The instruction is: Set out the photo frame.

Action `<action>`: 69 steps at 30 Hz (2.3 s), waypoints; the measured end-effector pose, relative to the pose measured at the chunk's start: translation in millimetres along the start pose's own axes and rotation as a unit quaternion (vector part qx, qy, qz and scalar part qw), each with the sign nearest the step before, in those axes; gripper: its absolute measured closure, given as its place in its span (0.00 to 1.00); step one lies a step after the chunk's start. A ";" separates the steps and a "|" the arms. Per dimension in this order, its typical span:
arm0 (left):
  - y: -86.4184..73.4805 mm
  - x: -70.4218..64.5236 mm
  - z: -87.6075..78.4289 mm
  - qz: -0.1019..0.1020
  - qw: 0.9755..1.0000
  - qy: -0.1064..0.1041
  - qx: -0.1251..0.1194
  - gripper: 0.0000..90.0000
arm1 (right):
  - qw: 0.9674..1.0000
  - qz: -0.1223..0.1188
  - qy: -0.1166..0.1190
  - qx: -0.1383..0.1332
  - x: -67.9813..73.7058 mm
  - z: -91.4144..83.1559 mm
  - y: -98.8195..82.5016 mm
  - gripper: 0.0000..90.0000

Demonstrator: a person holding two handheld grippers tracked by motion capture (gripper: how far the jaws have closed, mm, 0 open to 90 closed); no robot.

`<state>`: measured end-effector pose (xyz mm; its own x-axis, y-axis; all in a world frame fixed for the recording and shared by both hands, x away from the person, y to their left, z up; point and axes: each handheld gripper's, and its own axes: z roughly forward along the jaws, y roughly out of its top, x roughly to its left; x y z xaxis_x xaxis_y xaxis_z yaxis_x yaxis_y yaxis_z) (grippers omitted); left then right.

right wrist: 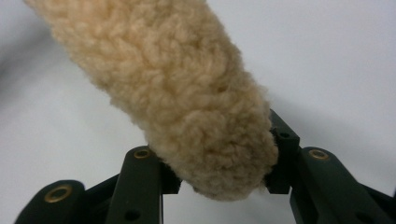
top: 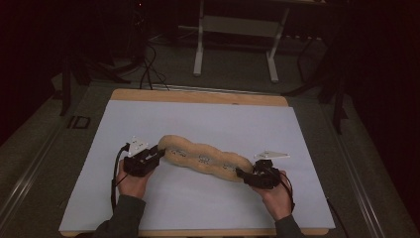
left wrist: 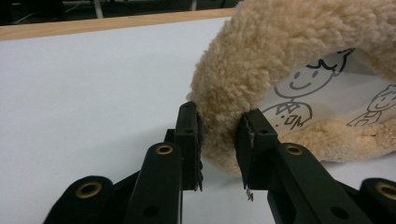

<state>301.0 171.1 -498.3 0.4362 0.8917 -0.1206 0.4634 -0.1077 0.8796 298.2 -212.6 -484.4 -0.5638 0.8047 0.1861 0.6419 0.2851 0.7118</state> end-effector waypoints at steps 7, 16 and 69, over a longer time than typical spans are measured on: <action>1.1 -1.2 1.4 -0.005 1.000 0.007 -0.001 0.81 | 1.000 0.005 -0.006 -0.005 -2.9 0.7 4.0 0.64; 2.7 -2.0 4.1 -0.016 1.000 0.014 0.000 0.81 | 1.000 0.011 -0.006 -0.012 -8.4 0.8 12.0 0.63; 1.1 -7.6 12.5 -0.077 0.996 0.049 0.013 0.81 | 1.000 -0.001 -0.020 0.002 -27.8 18.0 42.4 0.60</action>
<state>307.9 158.8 -502.1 0.2823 0.9367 -0.2069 0.5396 0.0233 0.8416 350.4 -213.6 -471.5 -0.5442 0.8240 0.1580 0.6425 0.2882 0.7100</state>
